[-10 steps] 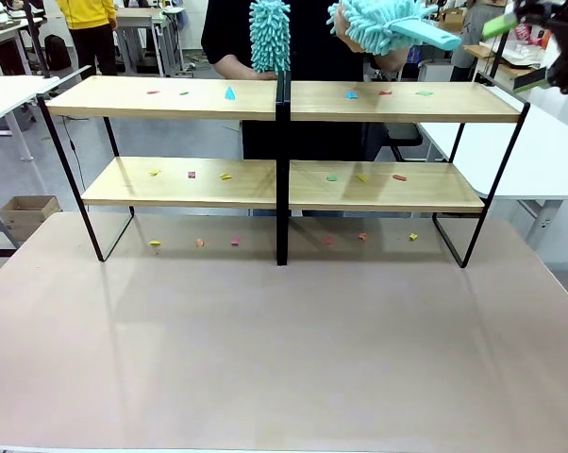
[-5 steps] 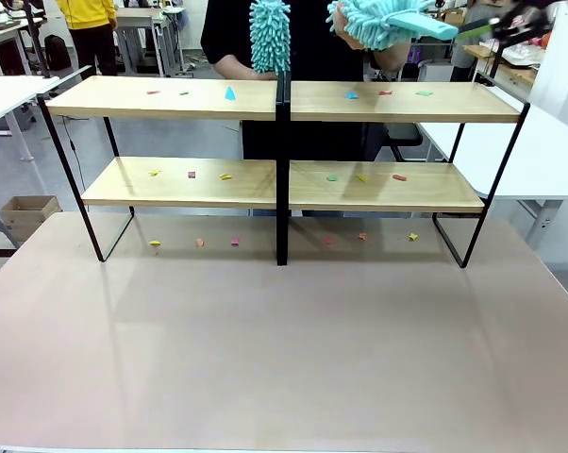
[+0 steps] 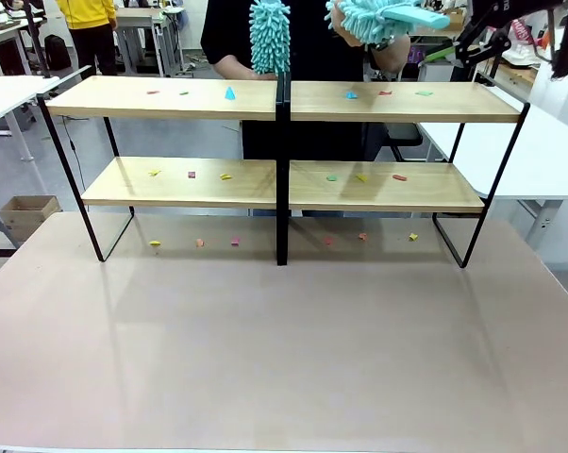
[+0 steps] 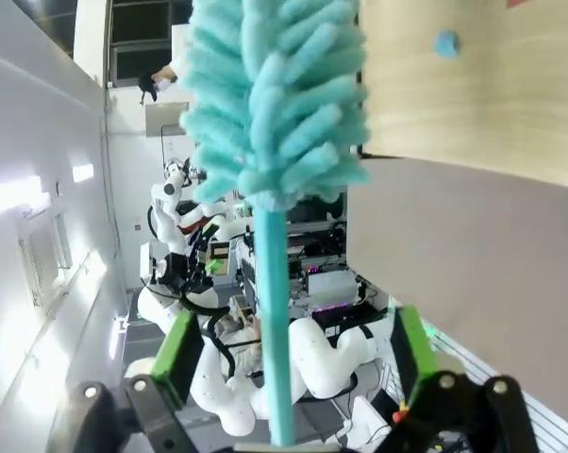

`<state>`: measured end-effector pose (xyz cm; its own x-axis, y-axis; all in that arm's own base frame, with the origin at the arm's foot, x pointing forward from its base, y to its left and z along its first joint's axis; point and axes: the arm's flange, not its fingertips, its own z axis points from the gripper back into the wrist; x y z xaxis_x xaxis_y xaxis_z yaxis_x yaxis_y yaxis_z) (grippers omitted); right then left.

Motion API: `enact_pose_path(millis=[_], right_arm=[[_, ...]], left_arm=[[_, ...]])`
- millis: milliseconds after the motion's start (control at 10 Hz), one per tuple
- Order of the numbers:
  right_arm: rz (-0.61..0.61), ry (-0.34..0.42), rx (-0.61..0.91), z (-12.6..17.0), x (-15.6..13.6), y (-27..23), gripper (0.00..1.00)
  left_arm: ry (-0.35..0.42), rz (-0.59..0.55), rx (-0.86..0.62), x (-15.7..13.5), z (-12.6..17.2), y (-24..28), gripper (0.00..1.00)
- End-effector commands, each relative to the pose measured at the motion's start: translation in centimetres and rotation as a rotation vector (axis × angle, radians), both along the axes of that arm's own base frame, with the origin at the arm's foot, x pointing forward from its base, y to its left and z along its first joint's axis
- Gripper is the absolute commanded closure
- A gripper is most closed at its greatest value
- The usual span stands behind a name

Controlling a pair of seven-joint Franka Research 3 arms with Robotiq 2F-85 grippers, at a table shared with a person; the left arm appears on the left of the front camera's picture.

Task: Clean the shelves.
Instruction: Pick up the Duster when the human hands it over.

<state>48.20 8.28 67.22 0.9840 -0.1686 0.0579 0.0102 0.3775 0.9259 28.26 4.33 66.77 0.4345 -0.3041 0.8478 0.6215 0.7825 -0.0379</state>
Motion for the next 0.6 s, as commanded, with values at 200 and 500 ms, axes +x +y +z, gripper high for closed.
enact_pose_path(millis=[200,500], right_arm=[[0.053,0.024,0.047,0.63,0.01,1.07,1.0],[0.053,0.025,0.043,0.56,-0.05,1.16,1.0]], left_arm=[[-0.001,-0.001,-0.002,-0.05,-0.01,-0.03,0.0],[-0.001,-0.001,-0.002,-0.05,-0.01,-0.03,0.0]])
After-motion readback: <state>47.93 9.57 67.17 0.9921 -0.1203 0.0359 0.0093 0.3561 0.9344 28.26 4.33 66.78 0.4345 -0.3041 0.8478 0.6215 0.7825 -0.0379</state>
